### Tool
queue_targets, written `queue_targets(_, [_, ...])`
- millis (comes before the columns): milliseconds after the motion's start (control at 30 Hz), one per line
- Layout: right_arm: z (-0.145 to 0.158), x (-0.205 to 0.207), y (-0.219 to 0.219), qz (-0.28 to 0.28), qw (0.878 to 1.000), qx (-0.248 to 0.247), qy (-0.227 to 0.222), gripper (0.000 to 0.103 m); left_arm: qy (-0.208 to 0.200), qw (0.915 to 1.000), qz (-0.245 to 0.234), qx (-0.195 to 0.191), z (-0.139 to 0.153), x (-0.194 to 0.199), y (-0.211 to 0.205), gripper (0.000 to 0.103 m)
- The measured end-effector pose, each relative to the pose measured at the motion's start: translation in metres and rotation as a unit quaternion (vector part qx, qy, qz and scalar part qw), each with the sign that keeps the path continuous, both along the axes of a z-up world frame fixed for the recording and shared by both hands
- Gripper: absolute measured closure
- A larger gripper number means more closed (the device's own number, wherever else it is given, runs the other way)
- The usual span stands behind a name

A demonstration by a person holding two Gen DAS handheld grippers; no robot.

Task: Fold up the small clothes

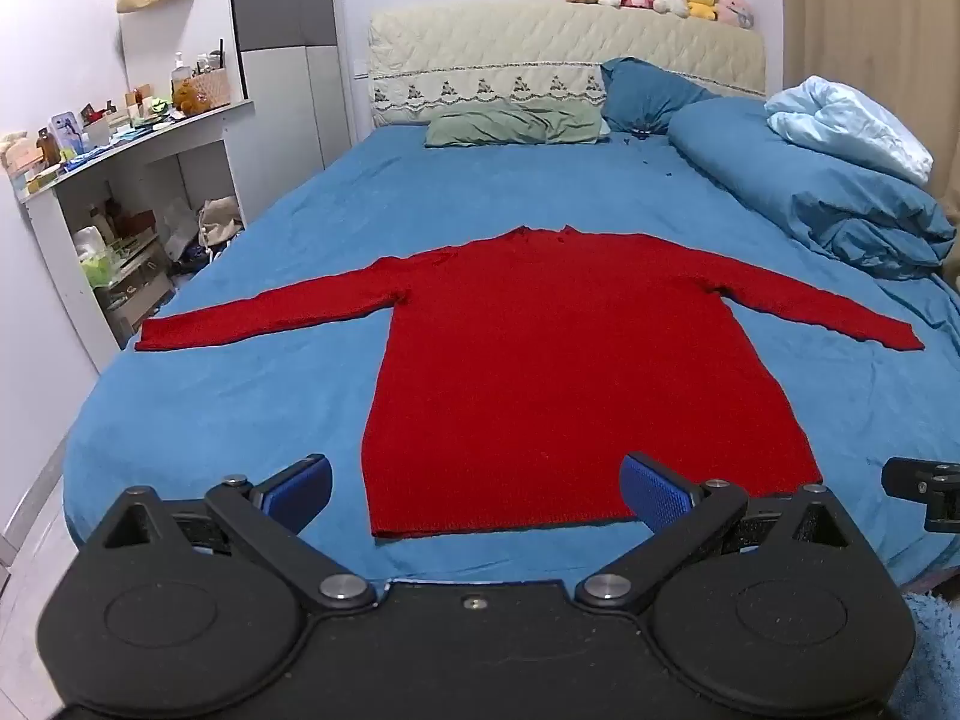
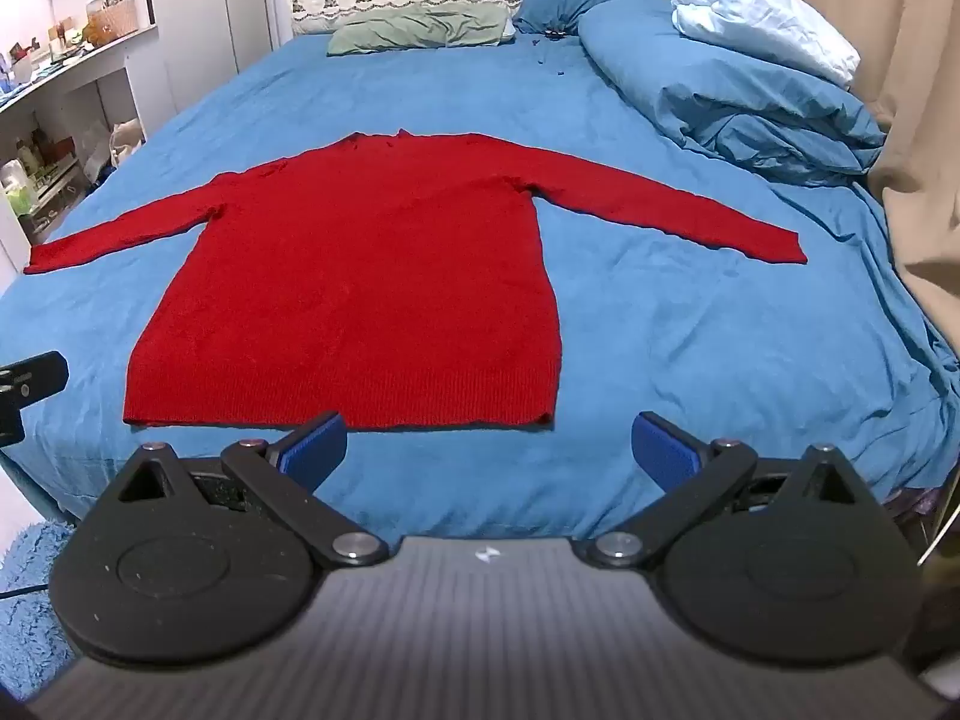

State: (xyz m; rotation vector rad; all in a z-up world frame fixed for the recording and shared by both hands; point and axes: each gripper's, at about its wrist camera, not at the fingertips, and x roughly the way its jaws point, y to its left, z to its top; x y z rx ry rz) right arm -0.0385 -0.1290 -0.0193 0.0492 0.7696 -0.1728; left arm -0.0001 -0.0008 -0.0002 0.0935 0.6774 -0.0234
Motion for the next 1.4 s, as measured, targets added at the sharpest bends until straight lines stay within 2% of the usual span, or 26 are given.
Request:
queue_targets(267, [0.001, -0.001, 0.001, -0.003, 1.000, 0.000, -0.002, 0.000, -0.004, 1.0000, -0.001, 0.003, 0.011, 0.001, 0.004, 0.000])
queue_targets(733, [0.004, -0.005, 0.000, -0.004, 1.000, -0.001, -0.006, 0.000, -0.023, 0.9996, 0.007, 0.014, 0.004, -0.003, 0.004, 0.000])
queue_targets(1400, [0.007, -0.003, 0.001, 0.001, 1.000, -0.002, -0.008, 0.000, -0.025, 0.9995, 0.008, 0.018, 0.003, -0.003, -0.001, 0.000])
